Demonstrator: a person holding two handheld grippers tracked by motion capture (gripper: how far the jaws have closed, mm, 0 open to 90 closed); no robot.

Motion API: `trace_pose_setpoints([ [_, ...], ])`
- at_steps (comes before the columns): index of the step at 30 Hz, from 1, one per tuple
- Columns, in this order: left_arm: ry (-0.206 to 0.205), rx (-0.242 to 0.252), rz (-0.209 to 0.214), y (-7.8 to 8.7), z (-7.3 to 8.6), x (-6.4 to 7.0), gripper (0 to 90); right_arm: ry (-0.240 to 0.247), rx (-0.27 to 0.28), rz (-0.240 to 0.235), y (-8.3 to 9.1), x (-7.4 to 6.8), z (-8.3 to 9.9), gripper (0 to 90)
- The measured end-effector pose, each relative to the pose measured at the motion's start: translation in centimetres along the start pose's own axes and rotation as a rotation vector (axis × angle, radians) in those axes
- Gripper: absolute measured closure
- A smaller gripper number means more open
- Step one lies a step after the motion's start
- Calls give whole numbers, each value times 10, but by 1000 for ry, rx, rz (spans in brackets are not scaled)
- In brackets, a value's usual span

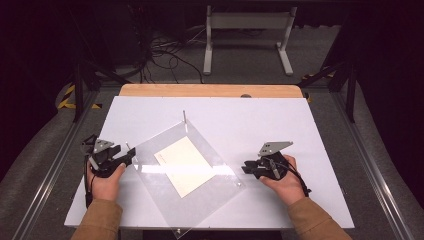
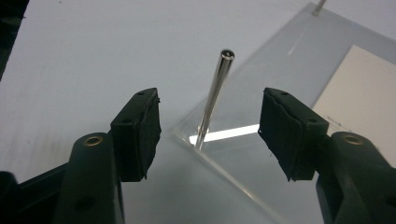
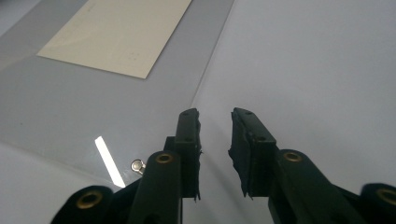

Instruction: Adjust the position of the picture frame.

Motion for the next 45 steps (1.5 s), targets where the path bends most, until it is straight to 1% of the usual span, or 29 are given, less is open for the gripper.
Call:
trace_pose_setpoints([
  [1,-7,9,-14,-3,-2,0,418,-4,12,3,1,0,0,685],
  [3,-4,27,-35,-6,-4,-1,520,-11,43,1,4,1,0,634],
  [4,-4,27,-35,-6,-4,-1,587,-12,61,-3,6,2,0,606],
  [5,-9,29,-29,-10,-6,-2,689,-12,89,-8,9,3,0,559],
  [6,-24,36,-18,-11,-8,-1,739,-12,103,-12,10,3,0,542],
  [7,-24,36,-18,-11,-8,-1,808,-13,118,-16,12,4,1,536],
  [8,-63,29,-46,-12,-12,5,833,-15,129,-19,14,4,1,528],
  [9,-82,33,-51,-13,-15,7,839,-13,138,-22,15,4,1,524],
  [10,-75,47,-38,-14,-17,6,840,-12,146,-20,16,5,2,523],
  [11,-75,47,-38,-14,-17,6,839,-12,146,-20,16,5,2,523],
  [12,-73,54,-23,-18,-22,6,837,-17,158,-16,20,6,3,523],
  [14,-86,65,-15,-23,-30,8,836,-19,166,-17,23,6,4,523],
  [17,-117,86,3,-34,-51,15,832,-19,184,-14,29,5,5,521],
  [20,-173,104,33,-45,-77,27,829,-17,207,-17,37,5,7,518],
  [22,-199,121,49,-54,-91,36,829,-22,219,-17,42,5,9,515],
  [25,-220,136,89,-70,-109,47,825,-28,233,-10,51,6,13,514],
  [26,-220,136,89,-70,-109,47,824,-28,233,-10,51,6,13,514],
  [27,-219,147,105,-78,-114,53,824,-29,238,-9,54,6,15,514],
  [28,-234,140,130,-88,-122,60,823,-38,254,-7,61,7,18,514],
  [30,-250,140,147,-99,-128,69,824,-44,264,-2,66,8,21,514],
  [31,-257,132,171,-107,-133,76,824,-47,265,-2,68,8,22,514],
  [32,-266,128,179,-111,-135,79,825,-51,268,1,71,9,24,513],
  [34,-264,118,204,-123,-138,92,824,-57,272,4,74,10,27,513],
  [35,-264,118,204,-123,-138,92,824,-57,272,4,74,10,27,513],
  [38,-269,93,244,-141,-136,107,828,-61,273,9,77,11,30,514],
  [41,-279,74,255,-147,-132,112,830,-64,273,12,78,11,31,515],
  [42,-263,75,260,-147,-130,113,826,-66,272,11,78,12,32,515],
  [44,-238,74,291,-145,-130,110,769,-68,268,15,77,13,32,517],
  [45,-248,77,293,-141,-130,110,698,-69,264,13,77,13,33,517],
])
Point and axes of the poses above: each handheld gripper's, and its own axes: y roughly backward along the jaws, z roughly out of its underside, x roughly to its right, the point moved 1 cm from there along -y, roughly forward along the jaws, and after that the axes turned 14 degrees about -y, right-handed, at the moved point
